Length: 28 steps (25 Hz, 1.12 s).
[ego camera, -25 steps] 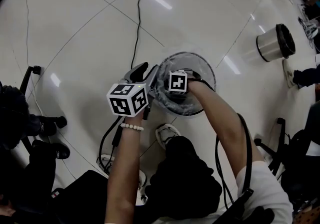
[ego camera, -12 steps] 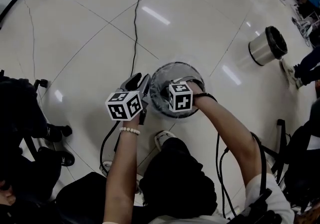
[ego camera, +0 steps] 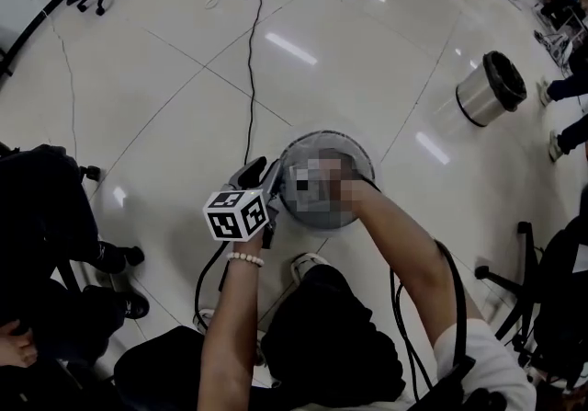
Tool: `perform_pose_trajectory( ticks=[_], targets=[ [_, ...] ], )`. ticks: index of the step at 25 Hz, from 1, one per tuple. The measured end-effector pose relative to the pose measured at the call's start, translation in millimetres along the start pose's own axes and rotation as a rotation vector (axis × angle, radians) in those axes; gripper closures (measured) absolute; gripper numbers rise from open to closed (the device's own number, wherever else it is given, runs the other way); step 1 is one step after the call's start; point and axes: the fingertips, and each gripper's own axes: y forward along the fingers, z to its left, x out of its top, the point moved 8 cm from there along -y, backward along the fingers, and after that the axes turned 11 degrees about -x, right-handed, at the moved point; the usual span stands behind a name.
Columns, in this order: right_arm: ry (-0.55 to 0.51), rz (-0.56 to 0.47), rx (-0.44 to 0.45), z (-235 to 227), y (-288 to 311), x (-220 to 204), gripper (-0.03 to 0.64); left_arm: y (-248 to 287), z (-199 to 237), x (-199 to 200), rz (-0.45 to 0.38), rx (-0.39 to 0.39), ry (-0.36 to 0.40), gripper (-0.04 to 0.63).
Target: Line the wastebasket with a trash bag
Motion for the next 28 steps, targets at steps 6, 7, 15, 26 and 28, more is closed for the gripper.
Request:
perform_pose_trajectory(
  ticks=[6,7,15,26,28],
  targets=[
    [0.054,-0.023,-0.029,2,-34,-31,0.617,2,-1,1,0.023,-0.019,0.005,0.433],
    [0.063,0.001,-0.060,0,-38,-37,0.617,3,-1,1,0.027,-0.018,0.009,0.433],
    [0.175,-0.134,-0.271,-22,-124,-53,0.615,5,-8,-1,0.084,-0.005,0.090,0.422],
    [0.711,-0.256,-0.360,-43,-112,-153,0.374,15,3,-18,0.227,-0.051,0.089,0.413],
    [0.784,-0.264,-0.274,-37,-99,-161,0.418,15,4,-29,0.251,-0.095,0.019,0.419]
  ],
)
